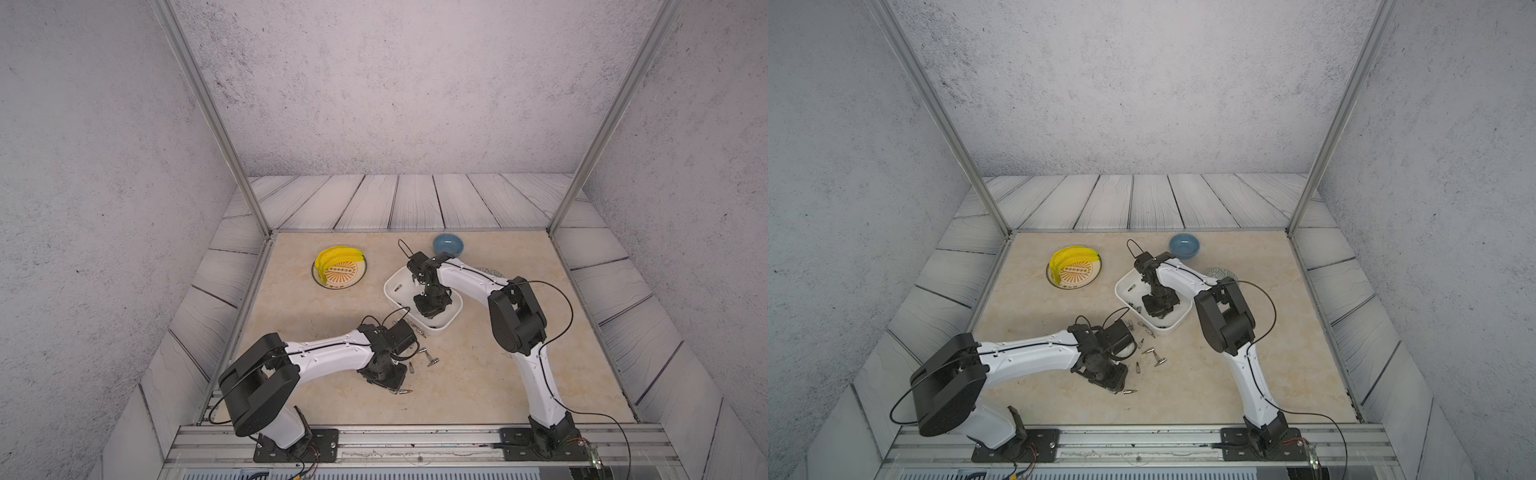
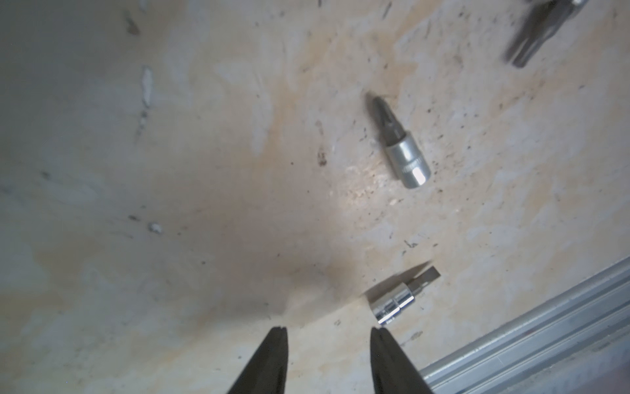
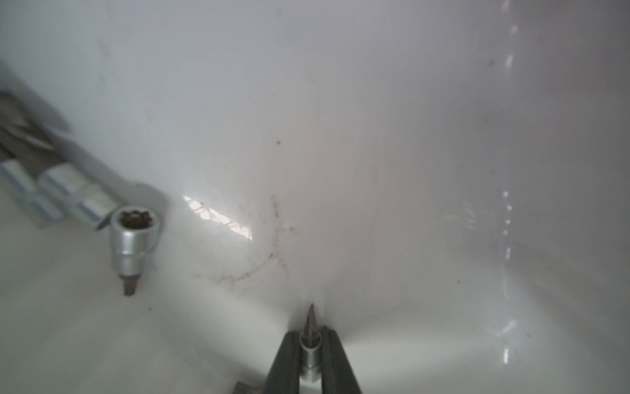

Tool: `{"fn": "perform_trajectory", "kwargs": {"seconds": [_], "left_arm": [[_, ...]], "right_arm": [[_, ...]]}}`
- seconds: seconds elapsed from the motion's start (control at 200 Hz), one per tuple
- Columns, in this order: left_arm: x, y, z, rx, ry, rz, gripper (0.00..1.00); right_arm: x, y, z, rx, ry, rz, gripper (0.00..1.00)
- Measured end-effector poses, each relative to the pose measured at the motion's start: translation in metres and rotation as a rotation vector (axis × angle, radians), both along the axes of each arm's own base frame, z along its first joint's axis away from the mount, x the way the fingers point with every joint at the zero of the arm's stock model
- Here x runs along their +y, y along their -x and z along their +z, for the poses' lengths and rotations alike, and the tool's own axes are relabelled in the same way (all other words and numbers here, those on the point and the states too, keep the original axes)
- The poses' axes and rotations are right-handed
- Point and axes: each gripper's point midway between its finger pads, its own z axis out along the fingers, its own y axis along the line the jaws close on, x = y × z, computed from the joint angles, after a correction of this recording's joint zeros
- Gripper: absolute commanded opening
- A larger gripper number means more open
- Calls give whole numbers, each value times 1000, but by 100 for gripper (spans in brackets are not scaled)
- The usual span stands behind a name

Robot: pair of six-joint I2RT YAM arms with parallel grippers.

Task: Put the bit on the desktop into the storage box
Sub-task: Place the screwdriver bit in the storage box, then pick up the screwdriver bit from the center of the board.

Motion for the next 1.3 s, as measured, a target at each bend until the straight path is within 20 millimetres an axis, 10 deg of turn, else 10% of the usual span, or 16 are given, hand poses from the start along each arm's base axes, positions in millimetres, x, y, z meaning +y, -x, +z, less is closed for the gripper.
{"fn": "perform_trajectory", "kwargs": {"seconds": [0.516, 0.936, 1.302], "left_arm": [[-5, 4, 9, -42, 13, -40, 46], [-12, 18, 0, -56, -30, -154, 46], [-24, 16, -6, -75, -70, -190, 46]], "right_arm": [[-1, 2, 4, -6, -6, -10, 47], [-4, -5, 72, -131, -58, -26, 59], [-16, 0, 91, -154, -57, -35, 59]]}}
